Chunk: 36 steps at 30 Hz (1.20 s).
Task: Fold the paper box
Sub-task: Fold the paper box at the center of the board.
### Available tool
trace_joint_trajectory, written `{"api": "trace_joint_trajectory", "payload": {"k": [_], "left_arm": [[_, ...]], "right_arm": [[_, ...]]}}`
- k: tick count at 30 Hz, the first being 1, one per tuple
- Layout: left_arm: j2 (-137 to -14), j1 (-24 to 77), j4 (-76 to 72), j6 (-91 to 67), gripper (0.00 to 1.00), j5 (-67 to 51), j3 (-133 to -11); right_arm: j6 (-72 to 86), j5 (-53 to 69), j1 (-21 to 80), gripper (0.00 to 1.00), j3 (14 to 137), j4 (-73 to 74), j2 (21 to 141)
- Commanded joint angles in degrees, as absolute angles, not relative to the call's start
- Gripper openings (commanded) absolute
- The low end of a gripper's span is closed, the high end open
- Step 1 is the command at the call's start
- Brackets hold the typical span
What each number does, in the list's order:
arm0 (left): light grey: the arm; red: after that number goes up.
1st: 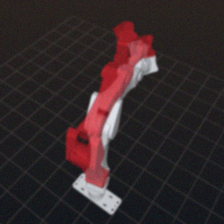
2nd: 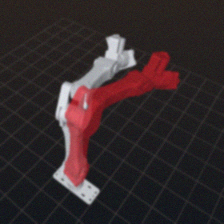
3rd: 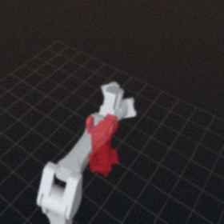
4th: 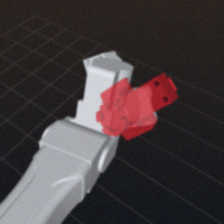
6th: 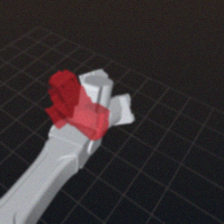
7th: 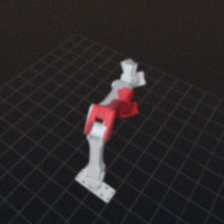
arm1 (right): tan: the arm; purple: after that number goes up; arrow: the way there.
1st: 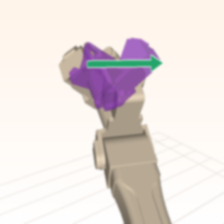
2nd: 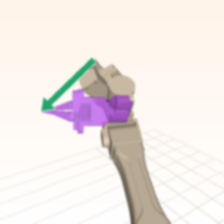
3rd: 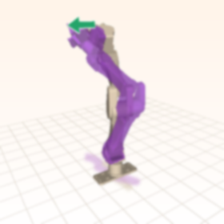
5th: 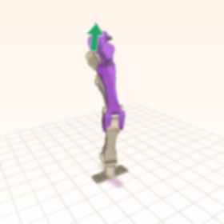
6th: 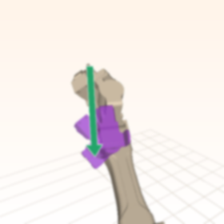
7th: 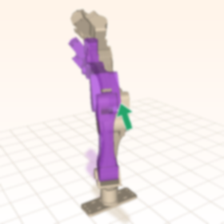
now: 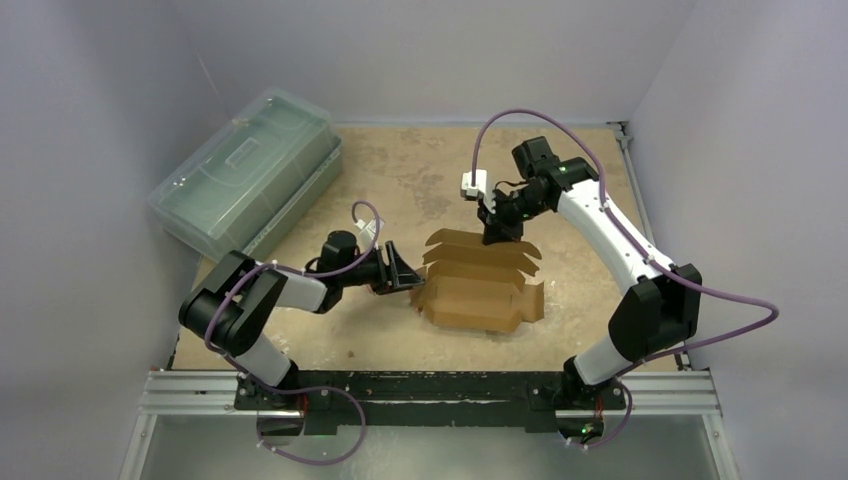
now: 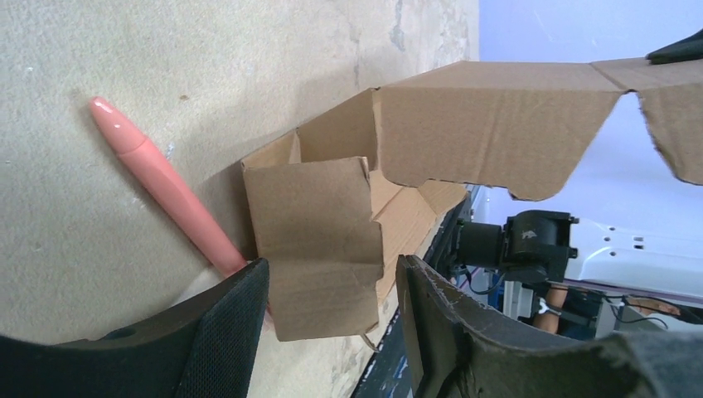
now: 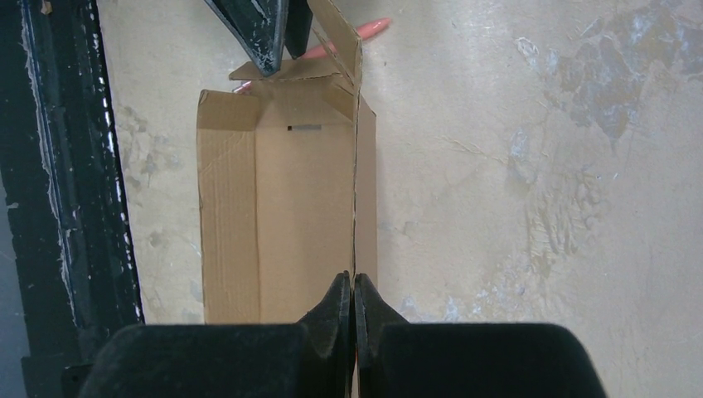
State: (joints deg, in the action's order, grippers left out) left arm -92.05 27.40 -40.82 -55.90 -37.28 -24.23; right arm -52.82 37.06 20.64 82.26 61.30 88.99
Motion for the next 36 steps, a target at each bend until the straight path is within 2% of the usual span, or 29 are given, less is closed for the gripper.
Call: {"api": "trace_joint_trajectory", "payload": {"k": [1,7,20,24,30,36], "left_arm": [[-91.08,27.16,-35.67,-51.83,0.57,-36.6,-26.71],[-86.69,27.16,-30.24,-48.25,0.57,-35.04,-26.86],[-90.25,27.07,-41.16,-47.99,0.59,-36.89,-34.07],[-88.95,26.53,-40.94,-45.3,0.65,-35.59,-35.4],[-88.26,26.28,-32.82,-31.48,0.73,-27.48,-41.06],[-89.35,25.9,-34.2,-25.45,0.75,-24.09,-43.94]], "right_arm": [[-53.5,39.61,21.05,0.0,84.33,62.13,88.24],[-52.18,41.0,20.91,0.0,86.78,60.86,85.78],[-49.05,37.59,20.91,0.0,93.62,54.88,81.96],[-46.76,31.17,20.91,0.0,93.01,50.68,81.19],[-46.01,25.14,20.91,0.0,92.75,45.77,79.01],[-48.15,20.4,20.91,0.0,89.13,39.11,75.57]]}}
